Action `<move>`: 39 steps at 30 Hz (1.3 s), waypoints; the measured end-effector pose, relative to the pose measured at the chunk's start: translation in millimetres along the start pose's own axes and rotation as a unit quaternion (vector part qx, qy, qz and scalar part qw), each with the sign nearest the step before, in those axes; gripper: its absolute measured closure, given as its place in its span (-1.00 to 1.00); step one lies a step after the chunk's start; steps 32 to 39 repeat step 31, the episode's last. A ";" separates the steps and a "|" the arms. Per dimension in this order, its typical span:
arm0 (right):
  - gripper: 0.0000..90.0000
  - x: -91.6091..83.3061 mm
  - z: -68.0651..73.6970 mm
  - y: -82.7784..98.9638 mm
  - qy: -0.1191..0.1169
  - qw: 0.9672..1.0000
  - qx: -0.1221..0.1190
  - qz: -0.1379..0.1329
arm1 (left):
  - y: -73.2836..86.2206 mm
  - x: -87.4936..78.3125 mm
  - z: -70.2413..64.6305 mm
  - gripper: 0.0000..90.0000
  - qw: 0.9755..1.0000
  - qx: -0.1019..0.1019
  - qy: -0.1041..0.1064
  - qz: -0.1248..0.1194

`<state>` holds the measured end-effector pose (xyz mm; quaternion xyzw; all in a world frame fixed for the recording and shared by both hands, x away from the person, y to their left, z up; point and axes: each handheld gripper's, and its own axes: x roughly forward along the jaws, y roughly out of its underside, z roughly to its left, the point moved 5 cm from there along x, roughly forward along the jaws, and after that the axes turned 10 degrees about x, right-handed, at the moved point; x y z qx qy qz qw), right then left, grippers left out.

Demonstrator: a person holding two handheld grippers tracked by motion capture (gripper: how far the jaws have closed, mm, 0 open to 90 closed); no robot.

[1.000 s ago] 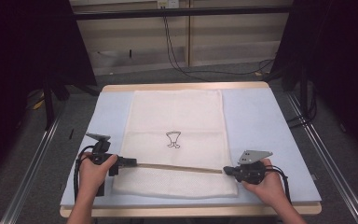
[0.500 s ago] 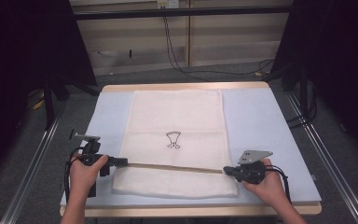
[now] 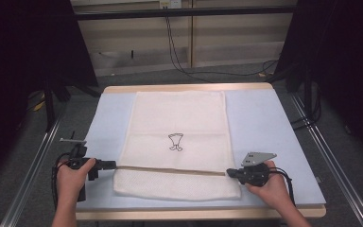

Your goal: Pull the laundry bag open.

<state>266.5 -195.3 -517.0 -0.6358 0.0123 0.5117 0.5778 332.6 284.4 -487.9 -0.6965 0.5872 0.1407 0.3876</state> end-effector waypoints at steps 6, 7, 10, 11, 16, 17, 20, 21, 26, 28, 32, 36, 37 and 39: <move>1.00 0.1 0.1 0.0 -0.001 1.000 0.000 -0.001 | 0.5 0.1 4.2 0.94 1.000 -0.008 -0.013 0.001; 1.00 0.1 0.2 0.0 -0.002 1.000 0.000 -0.001 | 0.5 -1.0 4.7 0.94 1.000 -0.009 -0.006 0.000; 1.00 0.0 0.0 0.0 0.000 1.000 0.000 0.000 | 1.1 -3.1 6.0 0.94 1.000 0.001 -0.001 0.005; 1.00 0.0 -0.1 0.0 0.000 1.000 0.000 0.000 | -0.3 -1.7 3.0 0.92 1.000 -0.011 -0.006 -0.003; 0.73 -2.8 -0.2 -2.5 -0.006 1.000 0.008 -0.001 | -8.5 -8.1 -4.4 0.57 0.999 0.002 -0.017 -0.050; 0.66 -5.2 -0.5 -4.3 -0.005 1.000 0.004 -0.006 | -9.2 -9.4 -3.3 0.57 0.998 0.013 -0.022 -0.050; 0.55 -14.3 -2.8 -10.0 -0.008 0.999 0.013 -0.031 | -13.7 -9.9 -3.1 0.48 0.996 0.020 -0.041 -0.078; 0.47 -16.7 -4.3 -11.1 -0.003 0.999 0.016 -0.038 | -15.2 -10.5 -1.7 0.39 0.994 0.033 -0.059 -0.085; -0.01 -22.4 -23.4 -11.1 0.045 0.996 0.049 -0.060 | -18.3 -8.3 0.6 0.09 0.987 0.060 -0.105 -0.105; -0.13 -21.6 -30.3 -8.3 0.053 0.996 0.055 -0.052 | -19.1 -8.6 2.3 0.05 0.985 0.063 -0.116 -0.113; -0.25 -22.8 -37.6 -6.6 0.068 0.994 0.066 -0.053 | -21.4 -7.6 4.2 -0.06 0.980 0.068 -0.131 -0.130; -0.25 -22.8 -37.6 -6.6 0.068 0.994 0.066 -0.053 | -21.4 -7.6 4.2 -0.06 0.980 0.068 -0.131 -0.130; -0.25 -22.8 -37.6 -6.6 0.068 0.994 0.066 -0.053 | -21.4 -7.6 4.2 -0.06 0.980 0.068 -0.131 -0.130; -0.25 -22.8 -37.6 -6.6 0.068 0.994 0.066 -0.053 | -21.4 -7.6 4.2 -0.06 0.980 0.068 -0.131 -0.130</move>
